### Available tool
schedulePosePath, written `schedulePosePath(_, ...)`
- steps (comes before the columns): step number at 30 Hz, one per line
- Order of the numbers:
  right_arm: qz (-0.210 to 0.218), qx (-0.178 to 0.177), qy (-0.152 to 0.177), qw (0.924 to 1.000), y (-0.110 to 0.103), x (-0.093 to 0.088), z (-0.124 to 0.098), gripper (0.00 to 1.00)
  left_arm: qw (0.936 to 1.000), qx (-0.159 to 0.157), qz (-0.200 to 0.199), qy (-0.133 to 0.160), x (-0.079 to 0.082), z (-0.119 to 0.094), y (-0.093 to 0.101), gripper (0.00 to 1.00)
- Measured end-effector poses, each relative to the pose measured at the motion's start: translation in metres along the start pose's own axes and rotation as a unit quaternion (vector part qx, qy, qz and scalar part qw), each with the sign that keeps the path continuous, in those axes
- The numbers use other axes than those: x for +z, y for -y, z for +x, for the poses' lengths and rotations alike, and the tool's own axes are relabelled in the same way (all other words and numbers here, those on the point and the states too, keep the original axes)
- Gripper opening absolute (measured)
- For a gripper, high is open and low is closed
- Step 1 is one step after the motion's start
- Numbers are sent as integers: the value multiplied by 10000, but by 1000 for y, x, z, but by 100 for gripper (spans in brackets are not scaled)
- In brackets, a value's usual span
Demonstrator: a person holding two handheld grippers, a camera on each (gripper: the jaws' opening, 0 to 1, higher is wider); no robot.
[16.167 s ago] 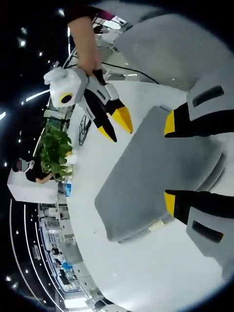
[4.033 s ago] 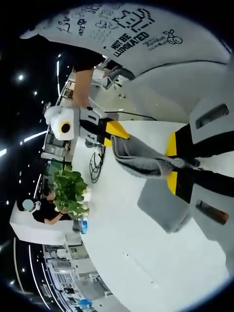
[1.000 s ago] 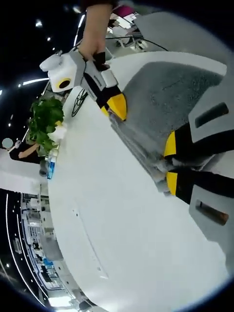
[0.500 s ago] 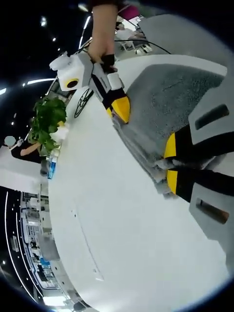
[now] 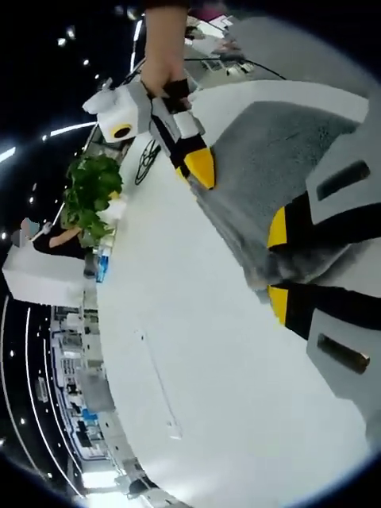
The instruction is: Fold the towel on the table until its edges align and the towel forms a compact rectangular stack.
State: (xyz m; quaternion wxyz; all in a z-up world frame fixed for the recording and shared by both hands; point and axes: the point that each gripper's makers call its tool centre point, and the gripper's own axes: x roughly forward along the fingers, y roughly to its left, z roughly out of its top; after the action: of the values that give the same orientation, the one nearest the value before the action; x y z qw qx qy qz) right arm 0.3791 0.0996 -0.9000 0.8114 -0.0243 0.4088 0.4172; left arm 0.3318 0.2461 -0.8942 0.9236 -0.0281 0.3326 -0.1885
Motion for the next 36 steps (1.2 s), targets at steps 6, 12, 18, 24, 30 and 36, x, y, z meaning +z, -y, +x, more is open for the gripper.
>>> schedulePosePath(6,-40,-127,315,9994,6,11,-14,19,9970,740,169,136,10,-24,-38,19)
schedulePosePath(12,-401,-155,339,9985,9,12,-29,22,9961,826,189,239,21,-42,-45,21)
schedulePosePath(18,-812,-354,155,9959,19,0,-45,25,9936,783,811,40,15,-57,-29,24)
schedulePosePath(24,-795,-370,86,9961,21,-18,-59,29,9959,735,523,-58,-7,-63,-21,28)
schedulePosePath(30,-953,-349,-50,9948,23,-40,-72,36,9972,680,297,-95,-29,-75,-15,35)
schedulePosePath(36,-1201,-491,-128,9915,25,-62,-83,53,9963,684,232,-458,-60,-92,-15,43)
